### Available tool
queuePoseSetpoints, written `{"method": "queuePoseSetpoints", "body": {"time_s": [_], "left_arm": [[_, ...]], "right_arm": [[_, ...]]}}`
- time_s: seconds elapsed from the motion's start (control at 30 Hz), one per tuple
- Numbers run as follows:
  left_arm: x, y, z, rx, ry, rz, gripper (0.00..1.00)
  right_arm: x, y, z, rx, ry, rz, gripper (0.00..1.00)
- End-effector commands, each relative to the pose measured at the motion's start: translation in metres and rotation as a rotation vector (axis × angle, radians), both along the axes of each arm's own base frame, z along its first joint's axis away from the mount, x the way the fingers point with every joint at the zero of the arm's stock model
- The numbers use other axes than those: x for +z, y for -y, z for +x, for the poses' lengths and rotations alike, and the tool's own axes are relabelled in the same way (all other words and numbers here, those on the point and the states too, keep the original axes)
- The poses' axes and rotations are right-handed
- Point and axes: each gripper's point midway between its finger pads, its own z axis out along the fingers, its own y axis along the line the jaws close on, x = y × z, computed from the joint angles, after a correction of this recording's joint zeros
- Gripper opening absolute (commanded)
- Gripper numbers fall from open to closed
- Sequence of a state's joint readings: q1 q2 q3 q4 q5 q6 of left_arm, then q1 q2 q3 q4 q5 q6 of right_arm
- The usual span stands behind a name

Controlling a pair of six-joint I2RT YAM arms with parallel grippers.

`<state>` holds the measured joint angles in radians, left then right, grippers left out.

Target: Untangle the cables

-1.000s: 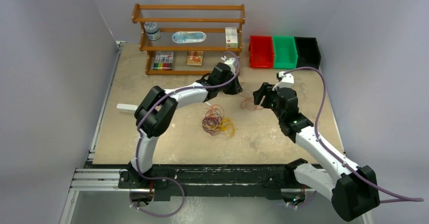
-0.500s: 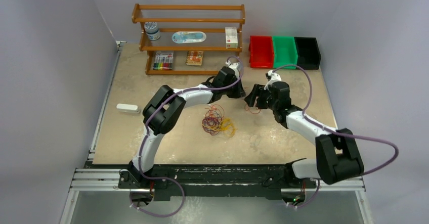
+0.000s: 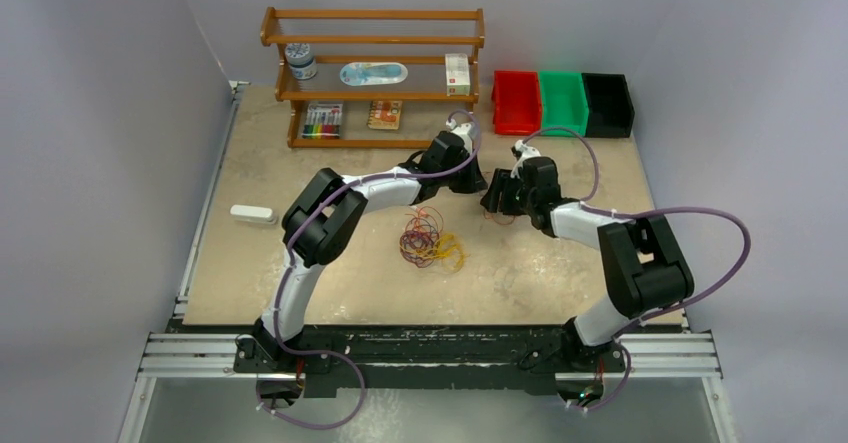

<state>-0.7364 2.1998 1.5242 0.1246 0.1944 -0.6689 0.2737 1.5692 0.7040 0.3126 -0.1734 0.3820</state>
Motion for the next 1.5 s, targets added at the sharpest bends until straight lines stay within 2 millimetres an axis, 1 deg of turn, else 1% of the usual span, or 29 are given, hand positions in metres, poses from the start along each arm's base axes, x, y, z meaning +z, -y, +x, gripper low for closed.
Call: {"method": "queuePoseSetpoints", "body": {"time_s": [0.0,0.1,0.17,0.33,0.4,0.47,0.5,0.53,0.57,0.67,0.73,0.83,0.93,1.07,1.13,1.17,1.2,1.27,1.37,1.47], "left_arm": [[0.014,0.011,0.005,-0.013,0.04,-0.055,0.0],[0.013,0.011,0.005,-0.014,0.037,-0.054,0.0],[0.012,0.011,0.004,-0.015,0.036,-0.055,0.0],[0.013,0.01,0.003,-0.014,0.035,-0.056,0.0],[0.016,0.009,0.003,-0.013,0.038,-0.059,0.0],[0.02,0.008,0.002,-0.012,0.038,-0.061,0.0],[0.025,0.007,0.001,-0.01,0.042,-0.064,0.02],[0.03,0.004,0.002,-0.001,0.045,-0.069,0.06],[0.038,0.0,0.003,0.009,0.05,-0.077,0.1],[0.065,-0.017,0.006,0.054,0.077,-0.088,0.24],[0.083,-0.033,0.006,0.091,0.105,-0.068,0.31],[0.104,-0.061,0.0,0.144,0.13,-0.027,0.37],[0.122,-0.091,-0.012,0.206,0.143,0.022,0.43],[0.126,-0.13,-0.029,0.28,0.15,0.112,0.46],[0.125,-0.146,-0.037,0.301,0.147,0.157,0.46],[0.124,-0.152,-0.041,0.306,0.143,0.177,0.47],[0.124,-0.158,-0.044,0.311,0.141,0.195,0.47],[0.122,-0.167,-0.05,0.319,0.136,0.227,0.47],[0.122,-0.179,-0.055,0.332,0.144,0.266,0.48],[0.13,-0.191,-0.057,0.346,0.172,0.304,0.51]], "right_arm": [[0.012,0.002,0.019,-0.01,0.064,-0.018,0.56],[0.006,0.001,0.019,-0.004,0.053,-0.018,0.52],[0.001,-0.001,0.019,0.006,0.042,-0.012,0.46],[-0.001,-0.004,0.02,0.016,0.044,-0.004,0.3],[0.001,-0.005,0.018,0.026,0.045,0.003,0.17],[0.007,-0.006,0.016,0.031,0.058,0.017,0.06],[0.013,-0.007,0.015,0.028,0.07,0.027,0.02],[0.023,-0.005,0.016,0.01,0.093,0.037,0.0],[0.028,-0.003,0.017,-0.007,0.108,0.031,0.0],[0.056,0.009,0.023,-0.072,0.177,0.019,0.0],[0.073,0.015,0.025,-0.098,0.213,0.01,0.0],[0.098,0.025,0.029,-0.124,0.255,0.004,0.0],[0.132,0.033,0.035,-0.146,0.323,0.013,0.0],[0.181,0.044,0.046,-0.174,0.419,0.013,0.0],[0.2,0.048,0.053,-0.185,0.455,0.012,0.0],[0.203,0.05,0.056,-0.189,0.461,0.01,0.0],[0.223,0.053,0.064,-0.198,0.5,0.016,0.0],[0.235,0.057,0.074,-0.208,0.523,0.017,0.0],[0.246,0.06,0.093,-0.212,0.547,0.028,0.0],[0.257,0.058,0.114,-0.205,0.573,0.048,0.0]]}}
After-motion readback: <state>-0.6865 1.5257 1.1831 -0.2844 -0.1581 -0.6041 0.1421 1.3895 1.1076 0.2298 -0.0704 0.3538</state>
